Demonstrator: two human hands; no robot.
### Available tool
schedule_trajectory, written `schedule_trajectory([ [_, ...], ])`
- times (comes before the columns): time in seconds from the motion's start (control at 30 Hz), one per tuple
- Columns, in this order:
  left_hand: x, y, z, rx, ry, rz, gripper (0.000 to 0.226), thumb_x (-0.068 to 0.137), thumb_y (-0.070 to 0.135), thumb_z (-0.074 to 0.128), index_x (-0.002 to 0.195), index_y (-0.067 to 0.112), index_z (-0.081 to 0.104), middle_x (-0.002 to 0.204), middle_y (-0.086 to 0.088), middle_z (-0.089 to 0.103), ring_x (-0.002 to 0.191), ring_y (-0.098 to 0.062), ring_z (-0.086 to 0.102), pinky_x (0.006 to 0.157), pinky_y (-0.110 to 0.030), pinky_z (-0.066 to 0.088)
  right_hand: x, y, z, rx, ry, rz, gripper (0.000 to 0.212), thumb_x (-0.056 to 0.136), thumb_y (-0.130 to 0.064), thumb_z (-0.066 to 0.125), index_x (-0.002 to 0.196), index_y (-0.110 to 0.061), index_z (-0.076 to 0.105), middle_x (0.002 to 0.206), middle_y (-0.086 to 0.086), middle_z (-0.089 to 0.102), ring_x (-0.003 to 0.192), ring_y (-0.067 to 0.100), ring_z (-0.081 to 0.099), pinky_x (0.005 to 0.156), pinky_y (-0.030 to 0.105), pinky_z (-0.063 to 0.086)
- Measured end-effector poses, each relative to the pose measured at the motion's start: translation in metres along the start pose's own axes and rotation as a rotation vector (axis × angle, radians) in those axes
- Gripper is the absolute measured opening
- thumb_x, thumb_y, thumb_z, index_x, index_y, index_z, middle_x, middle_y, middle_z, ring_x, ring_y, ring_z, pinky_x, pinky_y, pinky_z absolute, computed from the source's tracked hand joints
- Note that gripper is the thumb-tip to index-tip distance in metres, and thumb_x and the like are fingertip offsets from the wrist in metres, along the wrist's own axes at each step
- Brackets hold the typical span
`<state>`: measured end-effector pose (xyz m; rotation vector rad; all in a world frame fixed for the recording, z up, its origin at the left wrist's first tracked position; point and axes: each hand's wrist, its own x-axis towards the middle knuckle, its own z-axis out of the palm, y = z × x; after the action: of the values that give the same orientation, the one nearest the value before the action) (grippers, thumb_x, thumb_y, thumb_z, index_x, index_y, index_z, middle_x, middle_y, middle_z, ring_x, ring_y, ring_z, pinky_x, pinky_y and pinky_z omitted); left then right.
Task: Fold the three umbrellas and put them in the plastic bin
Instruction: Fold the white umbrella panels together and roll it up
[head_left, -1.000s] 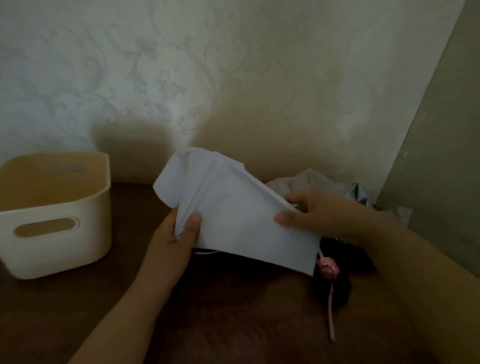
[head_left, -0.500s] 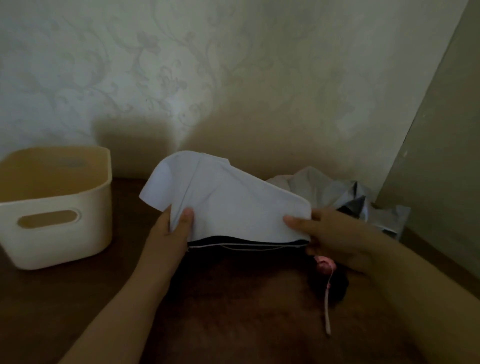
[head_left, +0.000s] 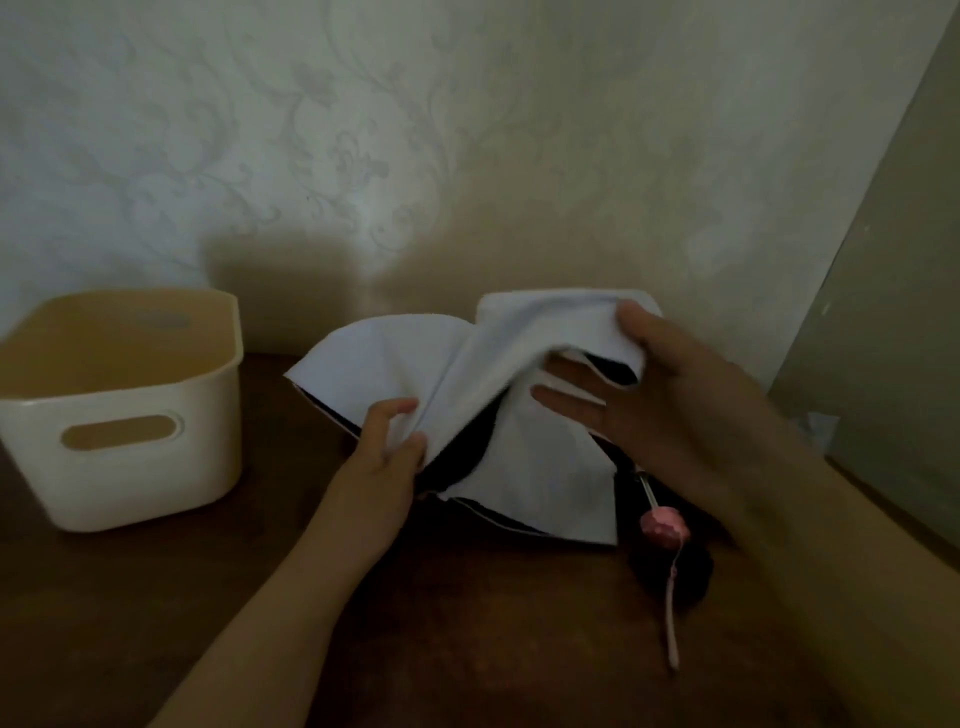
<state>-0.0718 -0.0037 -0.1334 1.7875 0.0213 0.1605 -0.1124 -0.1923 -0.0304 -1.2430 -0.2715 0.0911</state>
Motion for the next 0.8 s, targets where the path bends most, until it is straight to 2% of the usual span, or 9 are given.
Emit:
schedule_trajectory([
  [0.1, -0.008, 0.007, 0.0, -0.041, -0.048, 0.01, 0.027, 0.098, 0.034, 0.041, 0.105, 0.016, 0.059, 0.124, -0.012, 0.056, 0.096, -0.021, 0.057, 0.084, -0.029, 0.048, 0.024, 0.002, 0.019, -0.175, -0.069, -0.059, 0.04, 0.097, -0.033, 0.037, 0.131, -0.016, 0.051, 0.13, 0.001, 0.06, 0.12, 0.016, 0.056, 0.101, 0.037, 0.044],
  [0.17, -0.018, 0.014, 0.003, -0.138, -0.028, -0.079, 0.074, 0.071, 0.072, 0.035, 0.113, 0.017, 0.059, 0.124, -0.015, 0.056, 0.109, -0.027, 0.055, 0.098, -0.037, 0.045, 0.04, 0.007, 0.034, -0.341, -0.089, -0.079, 0.045, 0.099, -0.036, 0.034, 0.139, -0.017, 0.044, 0.14, 0.0, 0.051, 0.127, 0.014, 0.048, 0.105, 0.034, 0.039],
  [0.2, -0.019, 0.014, 0.005, -0.159, -0.002, -0.122, 0.094, 0.063, 0.077, 0.028, 0.121, 0.01, 0.057, 0.127, -0.021, 0.054, 0.115, -0.035, 0.052, 0.102, -0.04, 0.042, 0.045, 0.01, 0.04, -0.456, -0.113, -0.1, 0.046, 0.099, -0.039, 0.033, 0.14, -0.02, 0.043, 0.144, -0.002, 0.045, 0.131, 0.012, 0.043, 0.108, 0.032, 0.035],
  [0.27, -0.025, 0.006, 0.005, -0.17, 0.046, -0.063, 0.073, 0.082, 0.063, 0.03, 0.111, 0.003, 0.06, 0.11, -0.023, 0.06, 0.103, -0.038, 0.056, 0.092, -0.033, 0.043, 0.057, 0.015, 0.049, -0.72, -0.198, -0.134, 0.044, 0.099, -0.046, 0.028, 0.136, -0.031, 0.046, 0.149, -0.01, 0.036, 0.134, 0.004, 0.03, 0.108, 0.025, 0.026],
  [0.33, -0.027, 0.011, 0.006, -0.22, 0.034, -0.042, 0.028, 0.086, 0.053, 0.045, 0.1, 0.032, 0.057, 0.097, 0.004, 0.062, 0.09, -0.016, 0.059, 0.093, -0.029, 0.043, 0.065, 0.022, 0.046, -0.969, -0.287, -0.161, 0.045, 0.099, -0.046, 0.027, 0.136, -0.032, 0.048, 0.148, -0.015, 0.035, 0.13, -0.004, 0.029, 0.109, 0.022, 0.02],
  [0.43, -0.023, 0.004, 0.006, -0.193, -0.114, 0.052, 0.047, 0.077, 0.061, 0.047, 0.122, 0.05, 0.041, 0.126, 0.017, 0.055, 0.114, -0.009, 0.054, 0.106, -0.039, 0.04, 0.073, 0.04, 0.03, -1.204, -0.209, -0.356, 0.034, 0.099, -0.034, 0.042, 0.125, -0.023, 0.06, 0.14, -0.007, 0.049, 0.129, 0.006, 0.043, 0.112, 0.032, 0.031],
  [0.57, -0.015, -0.004, 0.006, -0.254, -0.032, 0.098, 0.031, 0.096, 0.039, 0.041, 0.124, 0.05, 0.036, 0.124, 0.019, 0.052, 0.114, -0.007, 0.052, 0.104, -0.039, 0.041, 0.057, 0.072, 0.001, -1.516, -0.079, -0.837, 0.035, 0.09, -0.032, 0.045, 0.116, -0.02, 0.065, 0.134, 0.006, 0.054, 0.131, 0.022, 0.04, 0.109, 0.038, 0.027],
  [0.7, -0.017, 0.001, 0.011, -0.264, -0.035, 0.123, 0.028, 0.099, 0.031, 0.037, 0.12, 0.049, 0.036, 0.098, 0.028, 0.05, 0.076, 0.013, 0.057, 0.069, -0.022, 0.048, 0.049, 0.094, -0.006, -1.804, -0.151, -0.809, 0.044, 0.09, -0.05, 0.04, 0.124, -0.031, 0.059, 0.143, -0.002, 0.047, 0.141, 0.023, 0.027, 0.112, 0.05, 0.014],
  [0.8, -0.017, 0.004, 0.01, -0.262, -0.022, 0.165, 0.059, 0.099, 0.031, 0.037, 0.143, 0.05, 0.003, 0.115, 0.034, 0.042, 0.083, 0.014, 0.052, 0.074, -0.022, 0.049, 0.056, 0.089, -0.004, -1.827, -0.182, -0.803, 0.046, 0.091, -0.052, 0.037, 0.126, -0.032, 0.059, 0.144, -0.004, 0.046, 0.143, 0.024, 0.023, 0.114, 0.055, 0.011],
])
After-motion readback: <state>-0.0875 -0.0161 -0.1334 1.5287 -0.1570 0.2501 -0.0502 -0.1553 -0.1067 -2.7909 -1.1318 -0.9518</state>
